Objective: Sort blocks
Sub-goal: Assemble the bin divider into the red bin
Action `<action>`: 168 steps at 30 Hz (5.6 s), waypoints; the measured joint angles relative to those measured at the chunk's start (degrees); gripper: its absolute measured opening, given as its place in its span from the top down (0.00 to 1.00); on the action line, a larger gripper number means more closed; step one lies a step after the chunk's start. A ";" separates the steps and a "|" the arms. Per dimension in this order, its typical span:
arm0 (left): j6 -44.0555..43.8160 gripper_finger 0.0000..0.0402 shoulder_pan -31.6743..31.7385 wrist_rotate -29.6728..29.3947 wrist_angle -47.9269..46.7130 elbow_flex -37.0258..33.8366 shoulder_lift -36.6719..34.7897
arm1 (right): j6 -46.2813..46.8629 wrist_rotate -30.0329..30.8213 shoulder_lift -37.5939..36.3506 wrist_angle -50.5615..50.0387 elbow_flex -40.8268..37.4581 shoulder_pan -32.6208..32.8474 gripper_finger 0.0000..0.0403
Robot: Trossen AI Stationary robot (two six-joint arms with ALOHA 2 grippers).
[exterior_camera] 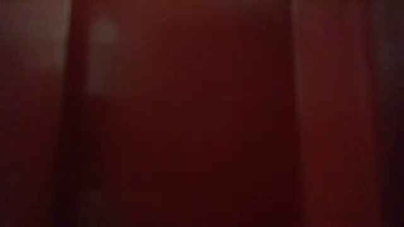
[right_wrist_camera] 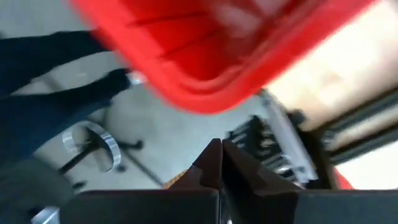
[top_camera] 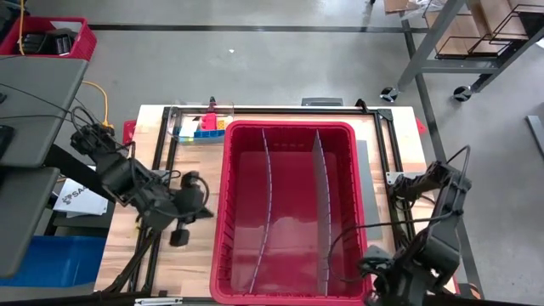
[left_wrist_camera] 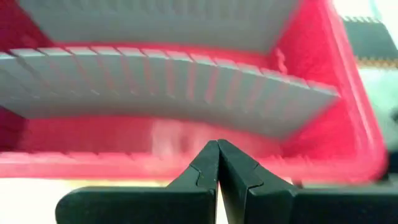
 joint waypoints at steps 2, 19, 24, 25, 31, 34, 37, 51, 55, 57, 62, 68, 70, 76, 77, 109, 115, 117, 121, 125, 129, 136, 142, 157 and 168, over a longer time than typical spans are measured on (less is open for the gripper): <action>-2.00 1.00 -2.04 1.91 -0.93 -2.63 -0.33 | -1.73 2.24 -0.95 3.54 0.00 -0.36 1.00; 9.51 1.00 7.25 11.86 14.00 -12.32 -1.53 | 13.37 -2.98 4.85 2.98 0.10 2.39 1.00; 14.40 1.00 9.30 14.84 16.09 -12.31 2.59 | 19.07 -4.52 8.39 -4.32 -0.02 6.90 1.00; 14.91 1.00 9.55 15.37 16.98 -12.28 4.12 | 19.11 -4.25 9.06 -5.85 -0.02 7.05 1.00; 12.61 1.00 10.94 17.88 22.36 -12.38 14.11 | 18.21 1.12 9.41 -9.69 -0.04 5.12 1.00; 9.98 1.00 10.79 22.47 23.50 -12.38 18.70 | 18.02 1.73 9.41 -9.11 -0.04 4.59 1.00; 7.13 1.00 10.12 29.93 24.66 -12.13 21.44 | 18.11 1.73 9.34 -7.90 -0.04 4.45 1.00; 2.96 1.00 10.36 42.82 33.53 -12.39 25.84 | 16.62 2.59 9.34 -7.79 -0.04 1.83 1.00; 4.25 1.00 9.98 42.40 34.42 -12.33 29.43 | 16.86 3.63 9.34 -7.82 -0.04 1.40 1.00; 3.29 1.00 9.96 41.35 35.48 -12.46 31.25 | 16.63 3.82 9.32 -7.84 -0.04 1.32 1.00; 2.46 1.00 9.46 40.39 37.60 -12.16 33.35 | 16.80 4.50 9.26 -7.82 -0.04 1.25 1.00; 0.31 1.00 8.88 39.43 39.29 -12.27 33.35 | 16.80 4.52 9.04 -7.59 -0.04 1.15 1.00; -0.13 1.00 8.19 37.39 41.14 -12.35 33.46 | 16.87 4.52 9.04 -7.52 -0.04 1.15 1.00; -1.91 1.00 7.07 33.51 44.99 -12.47 33.59 | 17.06 4.02 8.97 -7.63 -0.04 1.15 1.00; -2.67 1.00 7.07 33.49 45.09 -12.47 33.59 | 17.06 4.02 8.97 -7.61 -0.04 1.13 1.00; 0.79 1.00 12.50 18.82 24.16 -12.29 5.31 | 9.06 9.77 4.62 -4.32 3.59 1.08 1.00; 2.82 1.00 16.23 10.00 21.39 -12.27 -6.28 | 2.21 25.80 3.64 -8.79 12.68 -1.29 1.00; 2.64 1.00 15.25 9.50 18.79 -12.17 -9.21 | -5.91 29.14 3.90 -6.22 13.77 -6.37 1.00; -5.88 1.00 9.16 7.58 7.42 -12.29 -11.25 | -27.75 24.74 6.69 3.51 12.35 -17.71 1.00; -15.60 1.00 0.67 3.47 -1.12 -12.34 -10.46 | -40.13 18.88 9.02 9.05 10.37 -25.23 1.00; -19.06 1.00 -3.61 1.93 1.43 -16.32 -8.51 | -43.44 14.95 10.15 8.28 8.67 -27.20 1.00; -6.63 1.00 -0.14 3.61 2.82 -19.31 -6.72 | -39.00 14.60 9.71 8.61 8.70 -27.49 1.00; -1.69 1.00 0.90 -2.32 -0.24 -19.73 -9.76 | -33.67 14.29 10.11 14.87 4.30 -29.28 1.00; -15.22 1.00 4.41 10.12 12.26 -40.82 -19.02 | -32.93 10.68 10.13 28.96 -13.58 -37.29 1.00; -19.93 1.00 4.41 12.25 31.13 -44.38 -11.89 | -36.73 13.18 10.02 41.92 -16.59 -37.93 1.00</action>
